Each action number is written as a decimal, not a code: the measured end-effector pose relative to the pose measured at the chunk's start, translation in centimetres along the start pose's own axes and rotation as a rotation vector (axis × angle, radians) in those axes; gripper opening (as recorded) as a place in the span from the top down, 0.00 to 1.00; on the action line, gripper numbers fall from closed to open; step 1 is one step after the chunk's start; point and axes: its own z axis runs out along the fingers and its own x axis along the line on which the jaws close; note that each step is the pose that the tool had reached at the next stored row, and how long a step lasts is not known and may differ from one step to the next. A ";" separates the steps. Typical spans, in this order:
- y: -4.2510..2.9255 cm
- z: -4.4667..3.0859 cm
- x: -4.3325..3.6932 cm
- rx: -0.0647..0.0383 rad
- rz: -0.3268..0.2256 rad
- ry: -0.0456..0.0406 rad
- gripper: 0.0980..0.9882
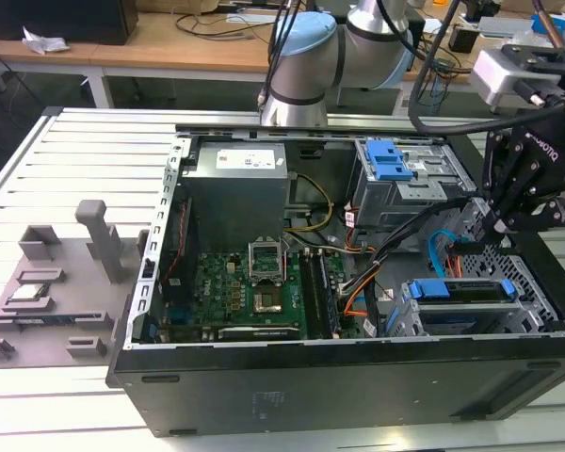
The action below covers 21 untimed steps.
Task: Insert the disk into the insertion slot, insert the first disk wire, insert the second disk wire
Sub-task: 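Insert the first disk wire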
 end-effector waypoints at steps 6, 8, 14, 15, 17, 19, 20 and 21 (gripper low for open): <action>0.00 0.08 -0.05 0.000 0.000 0.0000 0.98; 0.00 0.09 -0.05 0.000 0.000 -0.0001 0.92; 0.00 0.13 -0.06 0.000 0.000 -0.0001 0.70; 0.00 0.13 -0.06 0.000 0.000 -0.0001 0.70; -0.01 0.20 -0.08 0.000 0.000 -0.0002 0.70; -0.01 0.37 -0.07 0.000 0.000 -0.0001 0.70; -0.02 0.61 -0.08 0.000 0.000 -0.0003 0.70; -0.03 0.76 -0.09 0.000 0.000 -0.0001 0.70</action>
